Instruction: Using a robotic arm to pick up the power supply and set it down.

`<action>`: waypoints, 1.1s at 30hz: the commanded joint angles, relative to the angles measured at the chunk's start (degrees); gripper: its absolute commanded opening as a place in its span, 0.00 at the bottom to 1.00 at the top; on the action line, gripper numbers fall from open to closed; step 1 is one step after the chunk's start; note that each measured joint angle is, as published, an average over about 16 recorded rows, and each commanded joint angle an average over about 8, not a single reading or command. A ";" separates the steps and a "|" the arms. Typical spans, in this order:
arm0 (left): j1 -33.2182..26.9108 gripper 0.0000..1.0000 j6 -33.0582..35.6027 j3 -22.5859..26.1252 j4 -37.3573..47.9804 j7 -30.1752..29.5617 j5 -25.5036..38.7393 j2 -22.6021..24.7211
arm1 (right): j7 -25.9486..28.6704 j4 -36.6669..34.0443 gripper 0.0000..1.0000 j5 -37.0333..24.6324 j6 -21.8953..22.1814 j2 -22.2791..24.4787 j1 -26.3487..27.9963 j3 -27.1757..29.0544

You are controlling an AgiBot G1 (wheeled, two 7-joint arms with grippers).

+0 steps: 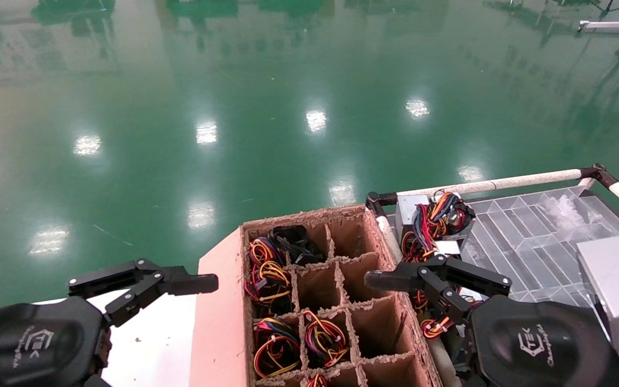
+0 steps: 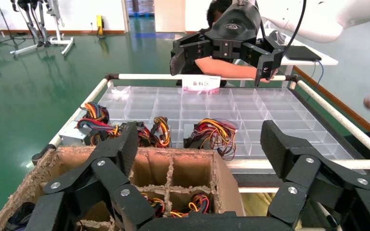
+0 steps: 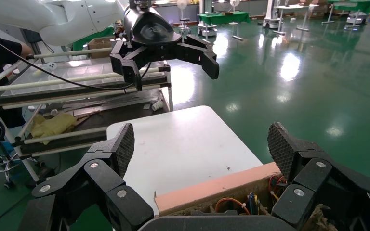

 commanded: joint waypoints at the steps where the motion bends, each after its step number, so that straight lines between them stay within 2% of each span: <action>1: 0.00 0.00 0.00 0.00 0.00 0.00 0.00 0.00 | 0.00 0.00 1.00 0.00 0.00 0.00 0.00 0.00; 24: 0.00 0.00 0.00 0.00 0.01 0.00 0.00 0.00 | -0.12 0.05 1.00 -0.48 0.22 -0.13 0.10 -0.15; 28: -0.01 0.00 0.01 0.01 0.02 0.01 0.00 0.00 | -0.80 -0.15 1.00 -4.50 2.29 -1.67 1.52 -1.53; 33: -0.02 0.00 0.01 0.03 0.04 0.02 -0.01 0.00 | -2.27 -2.12 1.00 -13.84 6.65 -6.35 5.73 -5.16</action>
